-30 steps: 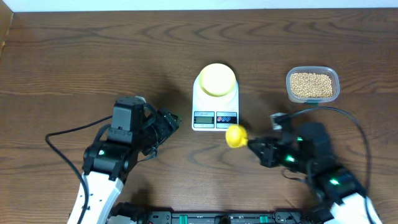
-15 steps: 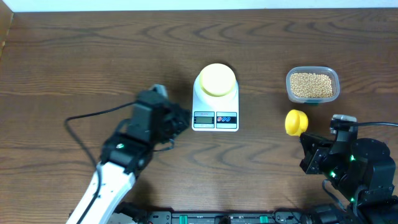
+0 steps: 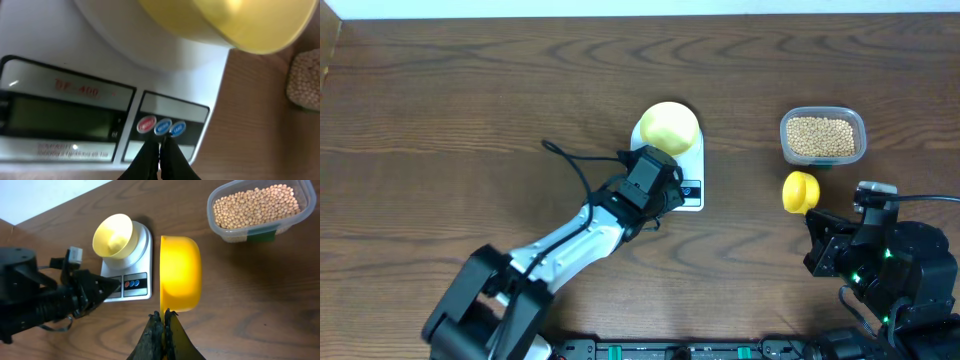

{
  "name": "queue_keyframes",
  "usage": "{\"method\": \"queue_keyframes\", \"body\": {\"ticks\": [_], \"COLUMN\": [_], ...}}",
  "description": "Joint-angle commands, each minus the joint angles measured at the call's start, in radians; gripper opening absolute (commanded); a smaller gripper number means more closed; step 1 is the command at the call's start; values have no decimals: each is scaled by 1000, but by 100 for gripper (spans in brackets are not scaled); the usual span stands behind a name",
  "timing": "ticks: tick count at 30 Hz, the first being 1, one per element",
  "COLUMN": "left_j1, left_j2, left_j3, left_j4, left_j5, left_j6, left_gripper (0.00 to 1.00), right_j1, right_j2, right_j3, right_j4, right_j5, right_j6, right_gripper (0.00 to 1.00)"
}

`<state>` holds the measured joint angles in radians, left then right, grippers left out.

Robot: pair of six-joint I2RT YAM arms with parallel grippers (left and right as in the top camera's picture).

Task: Scoop item into bowl and weigh 50g on scale

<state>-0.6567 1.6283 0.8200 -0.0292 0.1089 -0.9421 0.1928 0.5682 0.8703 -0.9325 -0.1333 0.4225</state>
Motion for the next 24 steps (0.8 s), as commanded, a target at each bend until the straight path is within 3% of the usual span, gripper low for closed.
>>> {"method": "queue_keyframes", "body": {"ticks": [1,24], "left_j1": [-2,-2], "left_j2": [55,92], "left_j3": [24,24], "left_j4": [36,73], "left_j5": [-33,-69], "left_j6": [10,9], "left_gripper": [7,7], "right_j1": [-5,-5], "right_j2": [0,0], "right_j3": [13,13], "right_j4": [1,2], "right_j5": [39,105], "right_j6": [-20,-20], "right_gripper": [1,1]}}
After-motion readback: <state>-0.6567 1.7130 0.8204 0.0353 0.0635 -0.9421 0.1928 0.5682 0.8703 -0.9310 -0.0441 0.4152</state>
